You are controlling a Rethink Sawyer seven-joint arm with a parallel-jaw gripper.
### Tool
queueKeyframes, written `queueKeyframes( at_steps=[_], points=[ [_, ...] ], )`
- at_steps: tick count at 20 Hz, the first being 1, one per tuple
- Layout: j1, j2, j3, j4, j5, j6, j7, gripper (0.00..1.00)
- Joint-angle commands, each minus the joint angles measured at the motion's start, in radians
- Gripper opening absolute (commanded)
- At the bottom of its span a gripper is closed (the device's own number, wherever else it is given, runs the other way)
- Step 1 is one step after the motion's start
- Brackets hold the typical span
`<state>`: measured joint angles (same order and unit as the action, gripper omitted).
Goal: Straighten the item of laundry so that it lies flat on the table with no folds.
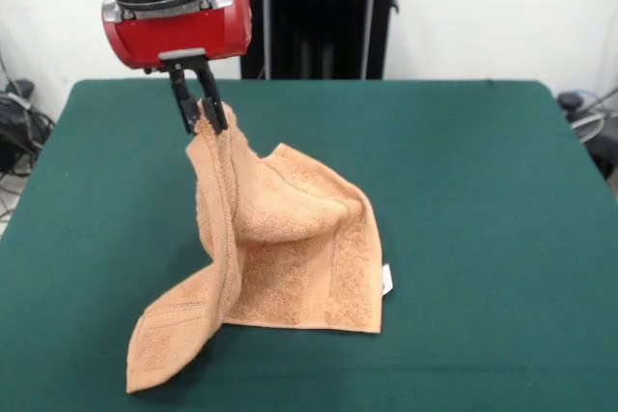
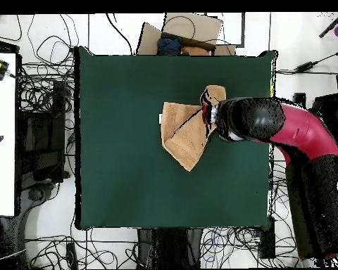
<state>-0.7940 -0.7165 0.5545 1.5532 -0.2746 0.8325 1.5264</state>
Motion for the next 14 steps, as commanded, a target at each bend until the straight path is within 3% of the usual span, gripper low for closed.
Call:
queueKeyframes(
  at_steps=[1, 6, 10, 14],
  points=[
    [0.056, -0.034, -0.036, -0.048, -0.159, 0.155, -0.17, 0.0],
    [0.006, -0.066, -0.027, 0.052, -0.152, 0.12, -0.146, 0.0],
    [-0.116, -0.209, 0.006, 0.284, -0.104, 0.021, -0.158, 0.0],
    [-0.228, -0.346, 0.051, 0.437, -0.036, -0.013, -0.193, 0.0]
  ],
)
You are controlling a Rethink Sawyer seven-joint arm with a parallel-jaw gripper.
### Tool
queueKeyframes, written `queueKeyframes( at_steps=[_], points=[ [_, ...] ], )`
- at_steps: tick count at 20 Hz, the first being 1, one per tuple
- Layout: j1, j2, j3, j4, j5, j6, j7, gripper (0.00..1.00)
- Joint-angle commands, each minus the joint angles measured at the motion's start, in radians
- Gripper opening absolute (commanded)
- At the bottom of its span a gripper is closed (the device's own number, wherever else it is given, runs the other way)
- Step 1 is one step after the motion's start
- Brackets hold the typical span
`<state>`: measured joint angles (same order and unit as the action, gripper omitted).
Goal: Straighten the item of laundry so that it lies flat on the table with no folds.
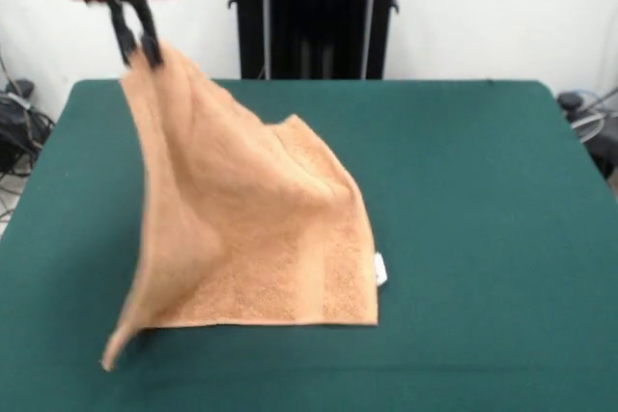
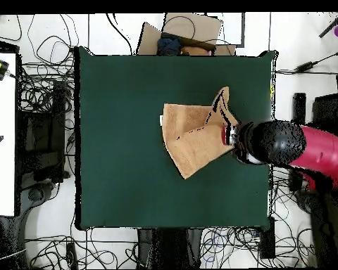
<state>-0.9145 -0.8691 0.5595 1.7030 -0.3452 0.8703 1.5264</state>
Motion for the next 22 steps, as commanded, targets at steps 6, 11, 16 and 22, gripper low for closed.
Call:
queueKeyframes(
  at_steps=[6, 11, 16, 22],
  points=[
    [-0.2, -0.292, 0.086, 0.364, 0.077, 0.02, -0.247, 0.0],
    [-0.262, -0.396, 0.118, 0.434, 0.114, 0.036, -0.315, 0.0],
    [-0.253, -0.371, 0.136, 0.43, 0.069, 0.011, -0.291, 0.0],
    [-0.275, -0.501, 0.137, 0.41, 0.151, 0.112, -0.432, 0.0]
  ],
)
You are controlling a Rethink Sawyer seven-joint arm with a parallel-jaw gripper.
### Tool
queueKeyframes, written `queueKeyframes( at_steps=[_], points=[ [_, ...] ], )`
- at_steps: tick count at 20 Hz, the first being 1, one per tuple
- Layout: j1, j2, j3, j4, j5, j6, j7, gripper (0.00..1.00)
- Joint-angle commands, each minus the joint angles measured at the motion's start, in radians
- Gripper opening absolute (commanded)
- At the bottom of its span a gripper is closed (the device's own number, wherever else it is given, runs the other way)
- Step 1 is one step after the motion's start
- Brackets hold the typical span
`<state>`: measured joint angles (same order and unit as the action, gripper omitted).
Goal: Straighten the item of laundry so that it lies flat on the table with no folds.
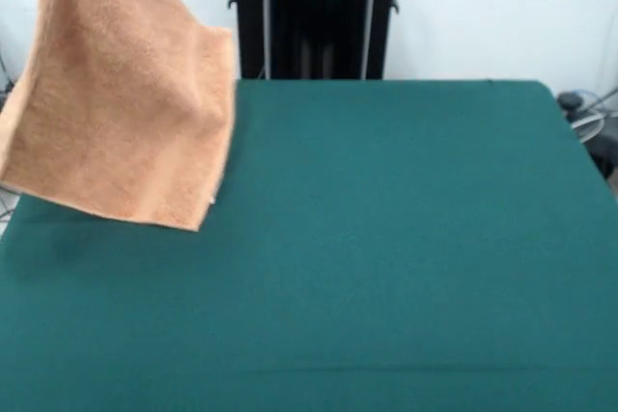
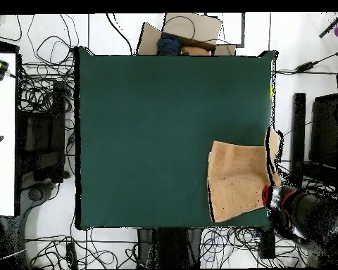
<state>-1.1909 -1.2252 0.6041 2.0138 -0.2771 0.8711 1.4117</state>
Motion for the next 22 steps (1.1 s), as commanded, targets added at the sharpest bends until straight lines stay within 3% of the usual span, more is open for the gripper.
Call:
queueKeyframes(
  at_steps=[1, 3, 5, 8, 12, 22],
  points=[
    [-0.001, -0.22, 0.069, 0.085, 0.124, 0.186, -0.374, 0.0],
    [0.003, -0.337, 0.016, 0.038, 0.169, 0.329, -0.467, 0.0],
    [0.004, -0.399, -0.026, 0.003, 0.19, 0.411, -0.536, 0.0],
    [-0.001, -0.451, -0.081, -0.006, 0.227, 0.434, -0.628, 0.0],
    [0.024, -0.474, -0.132, -0.027, 0.215, 0.465, -0.644, 0.0],
    [0.161, -0.36, -0.171, 0.113, 0.194, 0.194, -0.503, 0.0]
  ],
)
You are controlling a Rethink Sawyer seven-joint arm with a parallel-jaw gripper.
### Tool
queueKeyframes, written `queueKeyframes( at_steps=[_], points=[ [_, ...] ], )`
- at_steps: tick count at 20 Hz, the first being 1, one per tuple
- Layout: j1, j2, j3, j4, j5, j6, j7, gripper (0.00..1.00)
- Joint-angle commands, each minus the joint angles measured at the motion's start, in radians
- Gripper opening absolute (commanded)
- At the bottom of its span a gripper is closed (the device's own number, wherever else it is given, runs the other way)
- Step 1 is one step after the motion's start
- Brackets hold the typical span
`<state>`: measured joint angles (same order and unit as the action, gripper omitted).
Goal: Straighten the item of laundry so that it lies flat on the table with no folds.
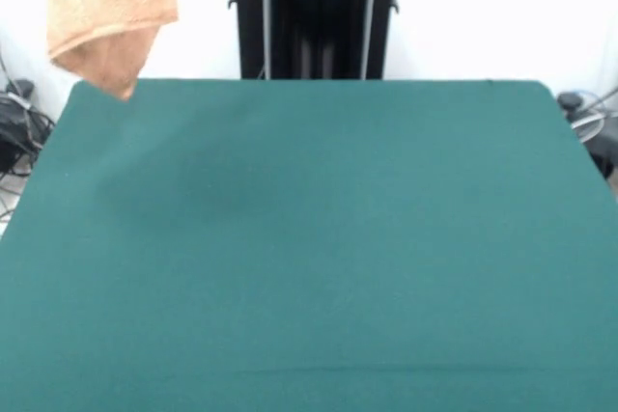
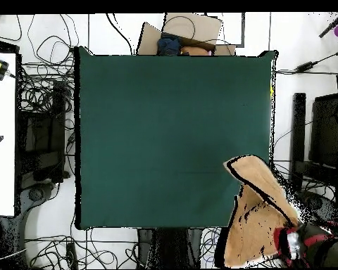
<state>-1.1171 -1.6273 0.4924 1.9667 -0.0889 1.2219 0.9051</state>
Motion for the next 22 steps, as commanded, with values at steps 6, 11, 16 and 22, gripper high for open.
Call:
queueKeyframes(
  at_steps=[6, 11, 16, 22],
  points=[
    [0.137, 0.102, -0.076, 0.178, -0.015, -0.256, 0.048, 0.0],
    [0.156, 0.197, -0.085, 0.233, -0.065, -0.473, 0.13, 0.0],
    [0.237, 0.215, -0.12, 0.271, -0.122, -0.598, 0.255, 0.0],
    [0.365, 0.286, -0.192, 0.256, -0.2, -0.684, 0.402, 0.0]
  ],
)
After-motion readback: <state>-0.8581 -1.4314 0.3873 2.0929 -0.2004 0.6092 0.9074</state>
